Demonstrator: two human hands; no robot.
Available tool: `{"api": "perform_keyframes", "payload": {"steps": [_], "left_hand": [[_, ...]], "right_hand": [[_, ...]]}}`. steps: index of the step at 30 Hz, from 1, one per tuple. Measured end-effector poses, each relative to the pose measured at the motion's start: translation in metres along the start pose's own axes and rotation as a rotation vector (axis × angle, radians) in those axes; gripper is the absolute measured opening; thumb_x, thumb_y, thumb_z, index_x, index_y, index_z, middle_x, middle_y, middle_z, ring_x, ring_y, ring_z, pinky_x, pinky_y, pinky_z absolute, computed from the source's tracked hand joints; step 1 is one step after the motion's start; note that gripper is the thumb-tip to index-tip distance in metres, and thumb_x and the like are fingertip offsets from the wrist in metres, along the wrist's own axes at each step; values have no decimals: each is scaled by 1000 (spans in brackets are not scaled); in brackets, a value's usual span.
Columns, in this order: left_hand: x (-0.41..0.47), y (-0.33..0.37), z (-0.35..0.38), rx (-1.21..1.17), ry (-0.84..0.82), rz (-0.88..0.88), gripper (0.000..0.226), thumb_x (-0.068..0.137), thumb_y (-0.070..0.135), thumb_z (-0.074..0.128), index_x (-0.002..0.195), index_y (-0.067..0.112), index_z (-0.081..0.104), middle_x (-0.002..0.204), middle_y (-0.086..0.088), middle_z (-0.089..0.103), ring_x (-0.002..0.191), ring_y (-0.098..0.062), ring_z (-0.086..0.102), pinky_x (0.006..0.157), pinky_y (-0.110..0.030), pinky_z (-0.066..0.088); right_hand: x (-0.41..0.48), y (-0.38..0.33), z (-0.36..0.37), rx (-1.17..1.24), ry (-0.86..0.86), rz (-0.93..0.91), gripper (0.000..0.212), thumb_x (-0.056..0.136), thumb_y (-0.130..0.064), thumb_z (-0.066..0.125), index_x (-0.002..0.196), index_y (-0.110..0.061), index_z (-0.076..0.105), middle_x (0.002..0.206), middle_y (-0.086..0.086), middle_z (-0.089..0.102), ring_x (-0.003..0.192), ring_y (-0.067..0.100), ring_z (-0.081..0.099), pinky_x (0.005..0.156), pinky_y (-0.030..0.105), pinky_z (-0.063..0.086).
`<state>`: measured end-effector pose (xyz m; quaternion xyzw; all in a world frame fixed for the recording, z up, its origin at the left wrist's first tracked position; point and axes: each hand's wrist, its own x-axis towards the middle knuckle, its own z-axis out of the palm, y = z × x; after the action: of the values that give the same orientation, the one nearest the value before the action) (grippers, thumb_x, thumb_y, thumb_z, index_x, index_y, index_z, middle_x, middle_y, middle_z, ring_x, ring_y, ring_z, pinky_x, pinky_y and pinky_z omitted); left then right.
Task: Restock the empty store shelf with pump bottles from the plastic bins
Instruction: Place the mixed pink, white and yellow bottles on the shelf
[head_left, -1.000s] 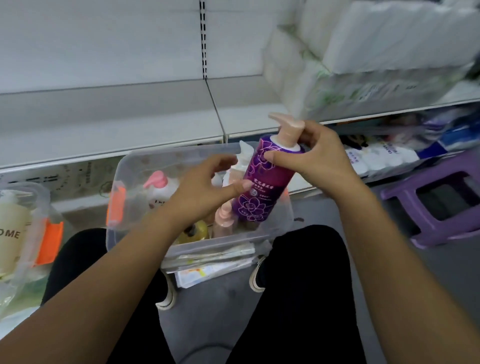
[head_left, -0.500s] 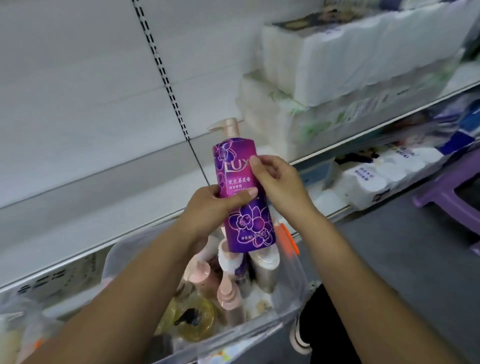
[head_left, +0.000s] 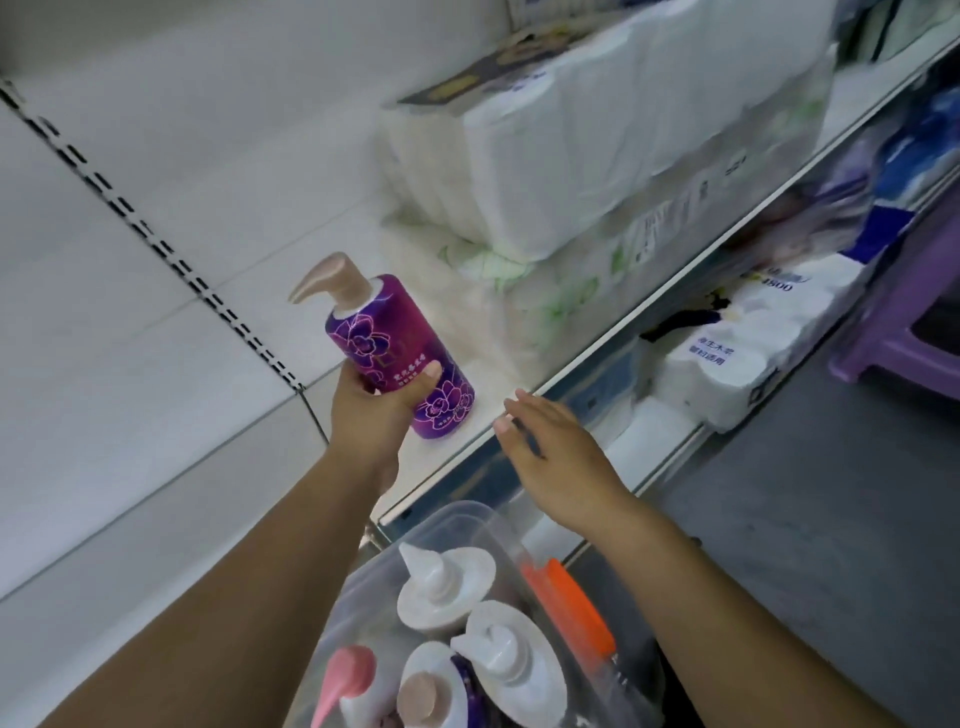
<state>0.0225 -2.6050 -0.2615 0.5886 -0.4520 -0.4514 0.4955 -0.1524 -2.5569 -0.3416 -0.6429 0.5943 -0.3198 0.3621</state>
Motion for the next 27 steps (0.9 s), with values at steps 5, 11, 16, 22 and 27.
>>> {"api": "perform_keyframes", "payload": {"steps": [5,11,16,22,27], "left_hand": [[21,-15,11,51,-11,42,50,75,19,85,116,29,59,110,6,72,104,-19,69,95,-47,54],[21,-22,20,103,9,101,52,71,35,87,116,31,60,108,12,71,103,-14,68,93,-46,56],[16,-26,36,51,-7,107,57,70,35,88,120,23,63,109,8,72,101,-14,70,91,-45,56],[15,-28,46,97,9,113,65,66,46,88,121,23,63,110,8,72,101,-12,69,91,-42,57],[4,-31,38,106,-61,-55,60,79,49,77,126,17,61,115,5,71,101,-10,67,100,-38,51]], "right_hand": [[9,11,8,-155,-136,31,65,107,-54,27,163,-22,16,170,-9,-2,156,6,-6,128,40,3],[8,17,12,-135,-152,27,67,106,-53,34,163,-23,12,169,-13,-10,154,4,-11,128,43,5],[9,14,13,-64,-87,37,67,105,-53,39,162,-21,22,170,-9,1,155,5,-5,128,45,8],[9,12,14,-69,-70,42,66,105,-53,38,161,-22,25,170,-8,5,156,6,-2,128,46,10],[5,9,10,-43,-82,51,66,103,-55,43,159,-22,31,170,-10,7,156,10,3,127,48,14]]}}
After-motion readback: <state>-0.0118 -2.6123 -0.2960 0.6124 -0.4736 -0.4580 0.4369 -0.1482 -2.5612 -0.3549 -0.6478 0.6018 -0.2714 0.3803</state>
